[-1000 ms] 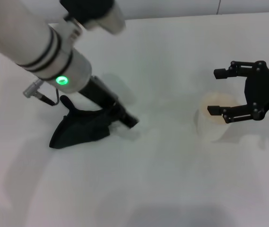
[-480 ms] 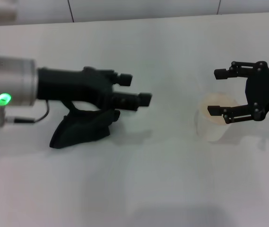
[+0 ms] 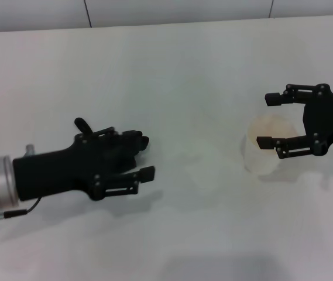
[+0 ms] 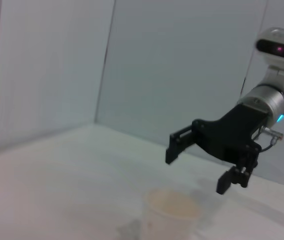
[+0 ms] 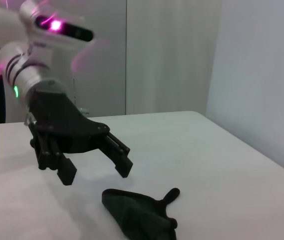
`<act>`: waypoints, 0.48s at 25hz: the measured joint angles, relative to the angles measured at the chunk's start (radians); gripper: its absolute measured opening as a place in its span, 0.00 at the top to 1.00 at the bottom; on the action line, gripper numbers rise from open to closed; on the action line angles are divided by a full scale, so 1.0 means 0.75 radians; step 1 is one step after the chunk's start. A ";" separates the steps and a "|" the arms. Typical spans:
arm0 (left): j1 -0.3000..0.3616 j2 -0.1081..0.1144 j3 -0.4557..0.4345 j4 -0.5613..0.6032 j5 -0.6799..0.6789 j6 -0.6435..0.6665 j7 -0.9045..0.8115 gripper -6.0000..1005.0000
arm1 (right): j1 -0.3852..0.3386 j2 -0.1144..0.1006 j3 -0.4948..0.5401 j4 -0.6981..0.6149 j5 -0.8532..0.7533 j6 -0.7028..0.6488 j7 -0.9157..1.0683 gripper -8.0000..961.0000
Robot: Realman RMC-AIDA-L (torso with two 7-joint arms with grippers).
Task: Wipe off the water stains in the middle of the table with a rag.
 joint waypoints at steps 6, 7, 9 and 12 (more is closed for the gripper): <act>0.015 0.004 -0.138 -0.192 -0.044 0.000 0.205 0.14 | -0.010 -0.001 0.000 0.007 -0.013 -0.005 0.033 0.12; 0.014 0.005 -0.148 -0.202 -0.039 -0.001 0.205 0.14 | -0.014 -0.001 -0.002 0.013 -0.016 -0.005 0.034 0.12; 0.015 0.007 -0.162 -0.217 -0.030 -0.007 0.205 0.14 | -0.021 -0.002 -0.004 0.031 -0.016 -0.005 0.034 0.12; 0.020 0.008 -0.166 -0.222 -0.016 -0.008 0.203 0.14 | -0.026 -0.002 -0.005 0.071 -0.012 -0.005 0.033 0.12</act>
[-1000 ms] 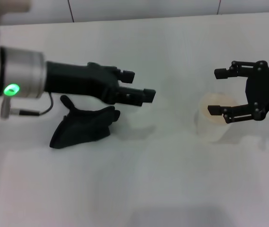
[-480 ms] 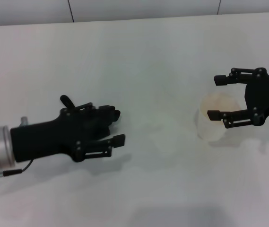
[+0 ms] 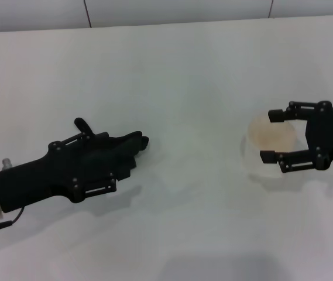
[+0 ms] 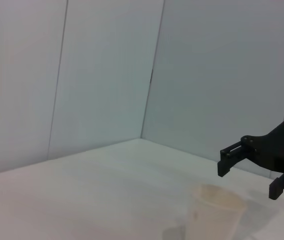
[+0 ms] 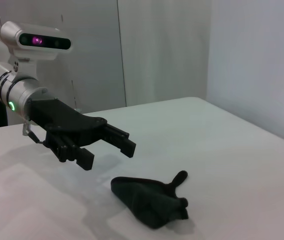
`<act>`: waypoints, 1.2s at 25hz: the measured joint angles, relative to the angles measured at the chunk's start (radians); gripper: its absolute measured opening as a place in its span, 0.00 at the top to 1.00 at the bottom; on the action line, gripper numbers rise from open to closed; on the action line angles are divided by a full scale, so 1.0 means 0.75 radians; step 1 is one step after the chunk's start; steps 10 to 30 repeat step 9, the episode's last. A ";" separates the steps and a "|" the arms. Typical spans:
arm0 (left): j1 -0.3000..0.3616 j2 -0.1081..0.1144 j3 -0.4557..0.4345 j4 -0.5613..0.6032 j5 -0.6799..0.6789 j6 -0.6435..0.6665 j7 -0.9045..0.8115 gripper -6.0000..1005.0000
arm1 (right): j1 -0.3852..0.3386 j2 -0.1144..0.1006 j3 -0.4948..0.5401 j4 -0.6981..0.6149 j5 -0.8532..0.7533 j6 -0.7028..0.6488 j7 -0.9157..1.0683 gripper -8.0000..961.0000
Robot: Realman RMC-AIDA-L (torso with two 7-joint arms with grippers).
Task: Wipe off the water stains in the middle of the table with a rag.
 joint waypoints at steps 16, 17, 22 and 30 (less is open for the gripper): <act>-0.016 0.003 -0.002 -0.005 0.024 -0.001 -0.057 0.14 | -0.004 0.001 -0.002 0.107 0.039 0.016 -0.149 0.12; -0.016 0.003 -0.002 -0.005 0.024 -0.001 -0.057 0.14 | -0.004 0.001 -0.002 0.107 0.039 0.016 -0.149 0.12; -0.016 0.003 -0.002 -0.005 0.024 -0.001 -0.057 0.14 | -0.004 0.001 -0.002 0.107 0.039 0.016 -0.149 0.12; -0.016 0.003 -0.002 -0.005 0.024 -0.001 -0.057 0.14 | -0.004 0.001 -0.002 0.107 0.039 0.016 -0.149 0.12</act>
